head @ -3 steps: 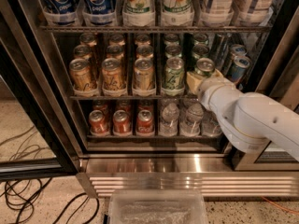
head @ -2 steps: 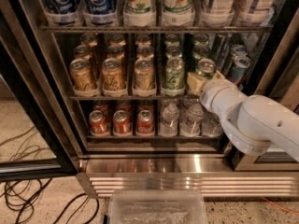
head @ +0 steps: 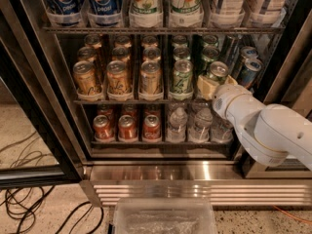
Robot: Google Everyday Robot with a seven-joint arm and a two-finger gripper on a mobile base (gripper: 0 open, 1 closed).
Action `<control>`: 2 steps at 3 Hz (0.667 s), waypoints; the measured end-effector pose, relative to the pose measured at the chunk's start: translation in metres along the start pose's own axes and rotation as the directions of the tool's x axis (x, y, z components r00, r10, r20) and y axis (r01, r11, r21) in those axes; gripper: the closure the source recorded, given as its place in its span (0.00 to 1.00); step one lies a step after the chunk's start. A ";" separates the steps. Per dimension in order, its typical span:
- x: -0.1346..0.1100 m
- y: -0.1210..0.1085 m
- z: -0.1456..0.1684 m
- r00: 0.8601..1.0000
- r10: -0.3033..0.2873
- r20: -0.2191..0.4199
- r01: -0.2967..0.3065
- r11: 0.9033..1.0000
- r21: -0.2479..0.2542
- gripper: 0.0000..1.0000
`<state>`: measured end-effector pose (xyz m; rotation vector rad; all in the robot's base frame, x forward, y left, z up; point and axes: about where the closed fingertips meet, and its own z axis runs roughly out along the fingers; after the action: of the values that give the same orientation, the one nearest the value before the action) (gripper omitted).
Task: Pick green can from middle shelf of fridge
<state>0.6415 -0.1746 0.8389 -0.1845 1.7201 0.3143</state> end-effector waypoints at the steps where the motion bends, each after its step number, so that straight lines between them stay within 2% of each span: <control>1: -0.005 -0.004 -0.004 1.000 0.003 0.021 -0.003 1.000 0.001 1.00; 2: -0.033 -0.016 -0.021 0.994 -0.014 0.109 0.016 1.000 -0.018 1.00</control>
Offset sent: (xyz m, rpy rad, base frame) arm -0.0613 -0.1001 0.1166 0.0678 -0.3132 -0.0496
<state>0.6318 -0.1984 0.8724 -0.1907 1.6078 0.3237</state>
